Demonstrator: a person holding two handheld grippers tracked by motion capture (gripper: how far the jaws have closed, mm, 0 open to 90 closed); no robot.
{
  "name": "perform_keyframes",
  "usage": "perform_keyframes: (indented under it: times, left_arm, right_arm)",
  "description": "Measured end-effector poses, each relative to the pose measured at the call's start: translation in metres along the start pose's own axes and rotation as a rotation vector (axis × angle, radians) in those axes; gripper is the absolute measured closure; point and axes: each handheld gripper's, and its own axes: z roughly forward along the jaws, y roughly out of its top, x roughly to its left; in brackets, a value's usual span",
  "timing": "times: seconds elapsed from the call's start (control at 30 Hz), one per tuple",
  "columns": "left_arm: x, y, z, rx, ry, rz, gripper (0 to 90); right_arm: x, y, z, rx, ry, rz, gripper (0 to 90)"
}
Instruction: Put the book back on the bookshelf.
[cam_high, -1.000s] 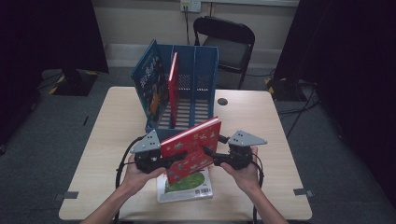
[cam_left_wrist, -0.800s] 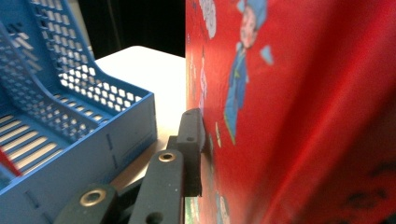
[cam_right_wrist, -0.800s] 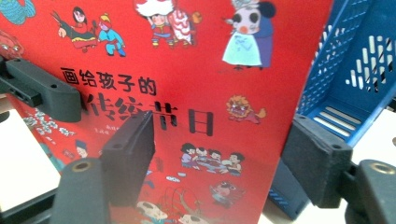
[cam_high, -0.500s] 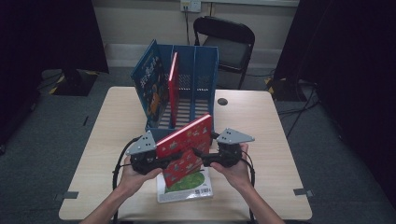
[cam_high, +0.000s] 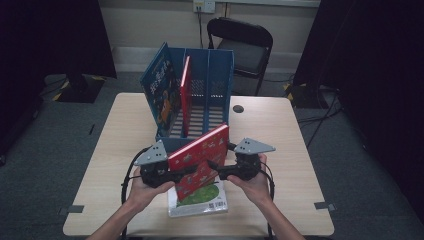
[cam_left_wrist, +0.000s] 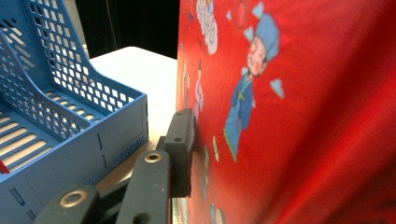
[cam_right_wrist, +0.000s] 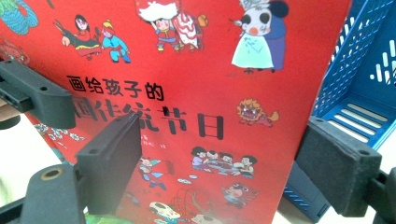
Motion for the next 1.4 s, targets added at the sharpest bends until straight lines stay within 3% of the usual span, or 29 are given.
perform_keyframes:
  times: [0.3, 0.53, 0.67, 1.4]
  left_arm:
    - [-0.006, 0.004, 0.000, 0.004, -0.026, 0.013, 61.1]
    - [-0.008, 0.010, -0.003, -0.027, -0.054, -0.010, 55.2]
    - [-0.012, 0.014, -0.006, -0.037, -0.038, 0.009, 51.5]
    - [-0.009, 0.031, -0.033, -0.100, -0.010, -0.001, 43.6]
  right_arm:
    - [0.001, 0.002, -0.001, -0.013, -0.007, 0.006, 13.3]
    - [0.002, 0.002, -0.003, -0.012, -0.007, 0.002, 13.5]
    - [0.003, 0.002, -0.002, -0.009, -0.014, -0.002, 13.5]
    - [0.002, 0.002, -0.002, -0.001, -0.011, -0.006, 13.8]
